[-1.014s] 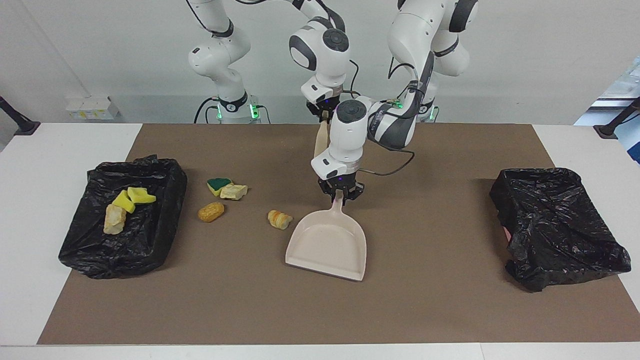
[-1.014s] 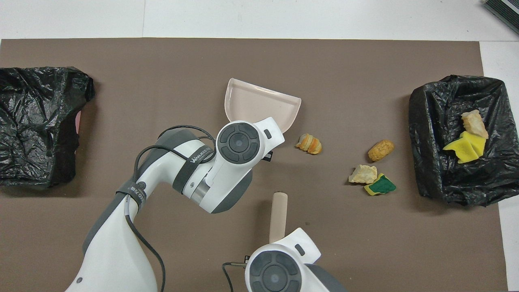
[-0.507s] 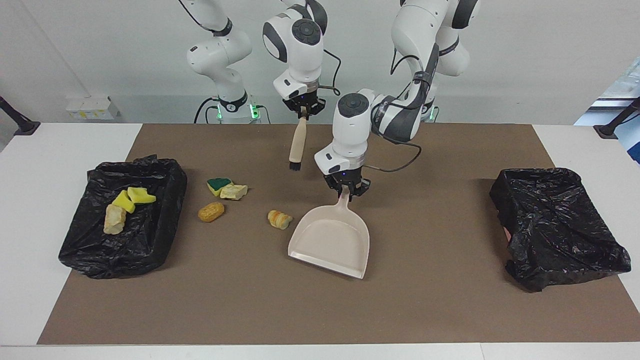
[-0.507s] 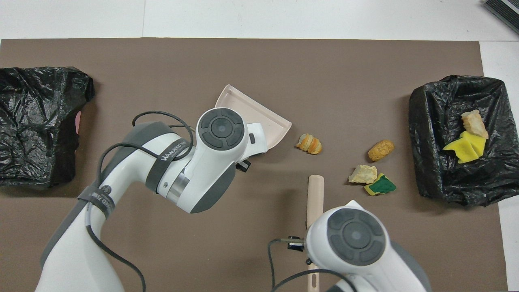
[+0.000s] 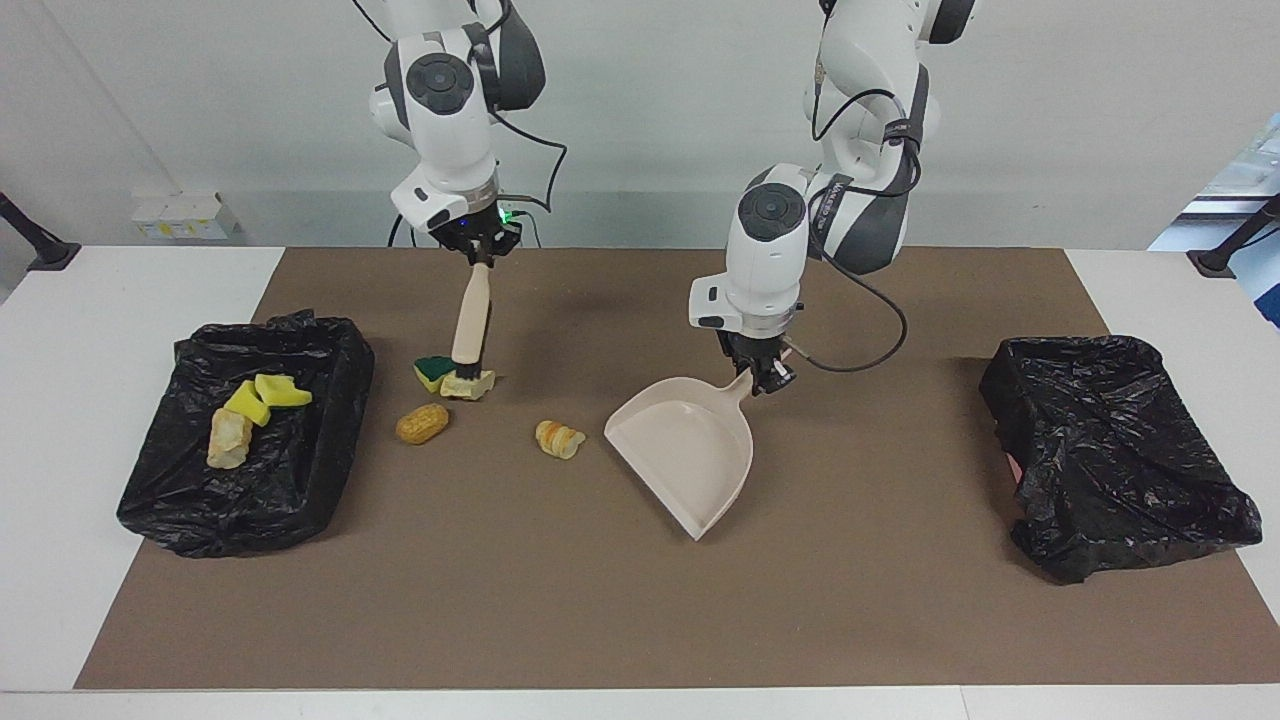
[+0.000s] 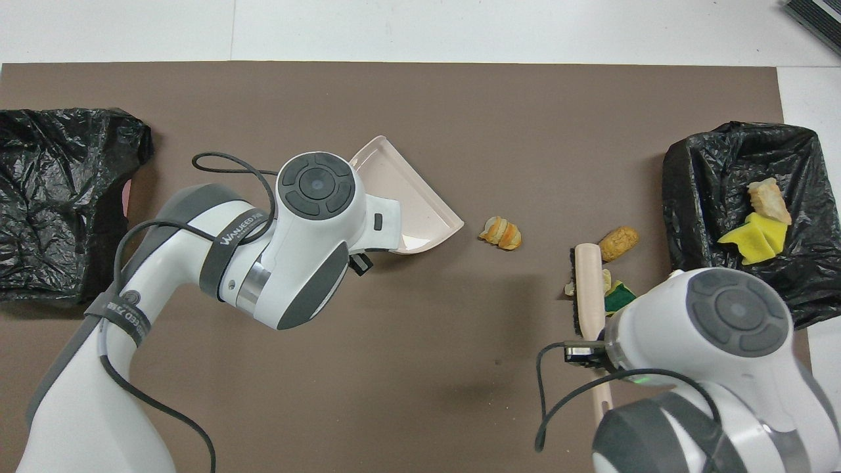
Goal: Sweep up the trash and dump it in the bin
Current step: 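Move the brush with the right gripper toward the bread crusts and sponge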
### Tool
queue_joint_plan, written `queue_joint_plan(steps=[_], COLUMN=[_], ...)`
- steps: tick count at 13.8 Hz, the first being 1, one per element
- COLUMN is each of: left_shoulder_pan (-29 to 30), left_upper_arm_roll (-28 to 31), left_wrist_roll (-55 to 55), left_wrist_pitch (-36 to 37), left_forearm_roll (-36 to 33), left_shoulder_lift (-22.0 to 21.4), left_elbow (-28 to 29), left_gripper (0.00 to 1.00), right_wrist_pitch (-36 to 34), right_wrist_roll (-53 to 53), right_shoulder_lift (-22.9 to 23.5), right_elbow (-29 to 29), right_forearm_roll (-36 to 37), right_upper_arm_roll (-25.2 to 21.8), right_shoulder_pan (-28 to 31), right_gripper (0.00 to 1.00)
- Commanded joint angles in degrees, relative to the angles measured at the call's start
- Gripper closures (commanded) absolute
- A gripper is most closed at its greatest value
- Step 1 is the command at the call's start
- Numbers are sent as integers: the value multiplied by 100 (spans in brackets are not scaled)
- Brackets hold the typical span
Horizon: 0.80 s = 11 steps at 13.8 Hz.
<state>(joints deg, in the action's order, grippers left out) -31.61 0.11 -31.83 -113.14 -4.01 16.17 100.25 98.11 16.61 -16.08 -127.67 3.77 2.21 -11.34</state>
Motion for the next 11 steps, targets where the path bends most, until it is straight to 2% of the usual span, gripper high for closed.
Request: queue_joint_plan(steps=[1,4,7,11], left_shoulder_pan=[32,-56,-179,-276], left_upper_arm_roll=[-37,-46,-64,-64], left_wrist_roll=[-535,-579,-579,-579], left_wrist_pitch=[-200,-322,-524,-657], left_forearm_roll=[-100,-100,-100,-100], left_shoulder_lift=[-96,-105,-132,-140], left_elbow=[222,337,442,548], left_gripper=[100,100,100,100], right_wrist_pitch=[67,251,1400,1965], right_wrist_roll=[-701,-1037,-1064,-1169], right_shoulder_lift=[-36,-176,-309,-195], right_elbow=[-118,-538,-1452,-1621], right_forearm_roll=[186,186,195,299], right_upper_arm_roll=[77,77,77,77], right_shoulder_pan=[692,1115,1318,1424], right_gripper=[100,100,100,100])
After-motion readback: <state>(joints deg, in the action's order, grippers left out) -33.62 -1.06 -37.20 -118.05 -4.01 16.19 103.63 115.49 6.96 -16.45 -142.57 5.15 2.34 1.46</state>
